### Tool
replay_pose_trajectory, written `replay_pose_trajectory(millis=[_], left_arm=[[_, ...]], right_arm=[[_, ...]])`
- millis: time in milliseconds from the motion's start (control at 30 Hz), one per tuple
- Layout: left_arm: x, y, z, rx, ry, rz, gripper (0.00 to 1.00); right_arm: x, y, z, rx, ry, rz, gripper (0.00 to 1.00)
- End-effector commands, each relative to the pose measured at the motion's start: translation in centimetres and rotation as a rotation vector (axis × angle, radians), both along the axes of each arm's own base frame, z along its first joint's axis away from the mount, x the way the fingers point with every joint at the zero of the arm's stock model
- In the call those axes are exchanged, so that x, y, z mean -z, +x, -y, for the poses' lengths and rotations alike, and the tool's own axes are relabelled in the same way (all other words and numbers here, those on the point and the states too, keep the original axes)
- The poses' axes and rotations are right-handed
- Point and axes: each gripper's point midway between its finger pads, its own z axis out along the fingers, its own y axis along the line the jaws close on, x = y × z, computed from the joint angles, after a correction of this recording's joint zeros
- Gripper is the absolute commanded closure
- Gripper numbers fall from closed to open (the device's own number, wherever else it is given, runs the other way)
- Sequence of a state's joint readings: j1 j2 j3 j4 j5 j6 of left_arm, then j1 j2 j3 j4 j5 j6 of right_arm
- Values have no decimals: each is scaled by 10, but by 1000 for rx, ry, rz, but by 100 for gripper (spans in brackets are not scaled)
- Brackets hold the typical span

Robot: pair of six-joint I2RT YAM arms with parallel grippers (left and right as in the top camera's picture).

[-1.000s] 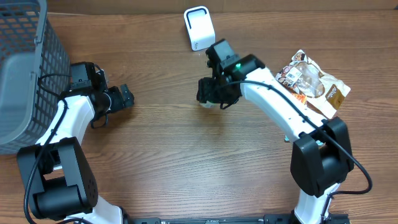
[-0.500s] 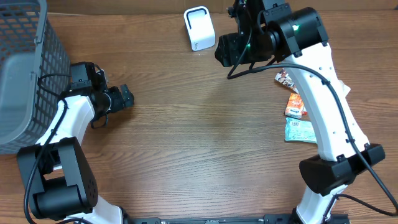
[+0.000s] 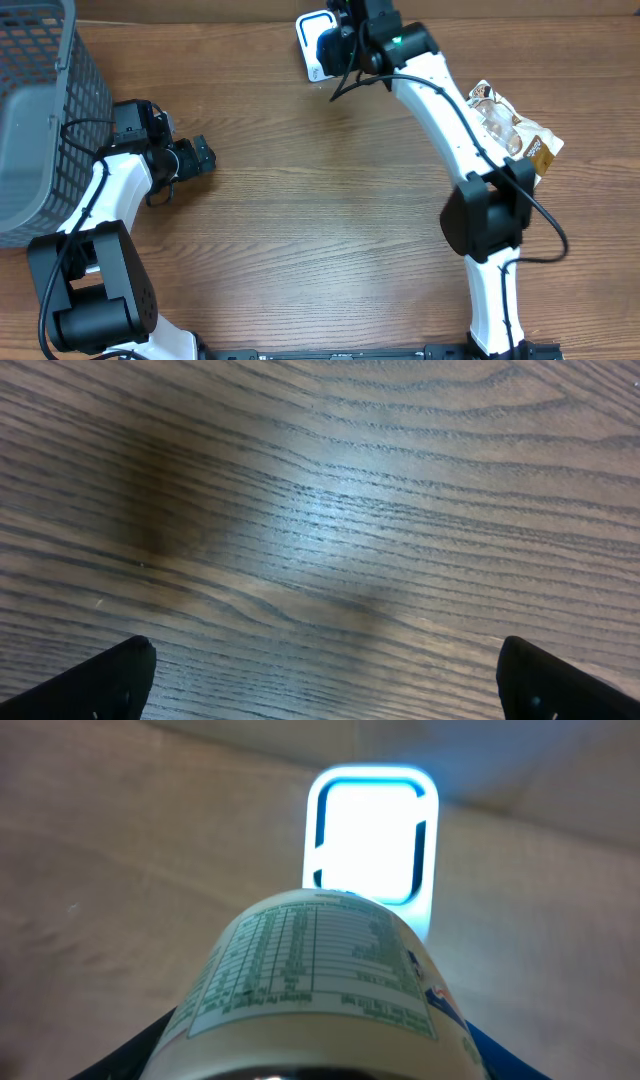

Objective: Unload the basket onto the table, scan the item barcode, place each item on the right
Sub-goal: 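Hold the jar's label against the white scanner with the right gripper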

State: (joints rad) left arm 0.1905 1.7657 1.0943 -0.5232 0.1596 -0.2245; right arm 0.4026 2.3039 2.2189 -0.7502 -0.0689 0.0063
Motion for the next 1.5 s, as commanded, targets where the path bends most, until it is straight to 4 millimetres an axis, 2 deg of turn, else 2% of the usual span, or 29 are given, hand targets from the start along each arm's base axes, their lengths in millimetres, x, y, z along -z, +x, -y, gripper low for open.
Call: replay_pose_trajectory(millis=[0, 67, 233, 367, 467, 633, 800, 933, 1067, 1300, 1467], left_arm=[[-2, 4, -5, 7, 22, 10, 0], [-2, 4, -5, 7, 22, 10, 0], [-2, 4, -5, 7, 22, 10, 0], [-2, 4, -5, 7, 22, 10, 0], [-2, 4, -5, 7, 22, 10, 0], [-2, 4, -5, 7, 22, 10, 0], [-2, 4, -5, 7, 22, 10, 0], [-2, 4, -5, 7, 22, 10, 0], [-2, 4, -5, 7, 22, 10, 0], [-2, 4, -5, 7, 22, 10, 0], [-2, 4, -5, 7, 22, 10, 0]], right_arm=[[-13, 22, -4, -21, -18, 128, 96], [-17, 39, -5, 10, -13, 201, 96], [-44, 72, -1, 90, -4, 398, 96], [-57, 83, -7, 42, -34, 514, 96], [-58, 89, -10, 38, -29, 560, 96], [-33, 100, -15, 85, 48, 545, 96], [-3, 113, -20, 83, 55, 576, 96], [12, 116, -21, 85, 58, 572, 96], [17, 116, -21, 113, 100, 548, 96], [14, 123, -8, 208, 229, 509, 96], [14, 121, -12, 180, 246, 501, 96]])
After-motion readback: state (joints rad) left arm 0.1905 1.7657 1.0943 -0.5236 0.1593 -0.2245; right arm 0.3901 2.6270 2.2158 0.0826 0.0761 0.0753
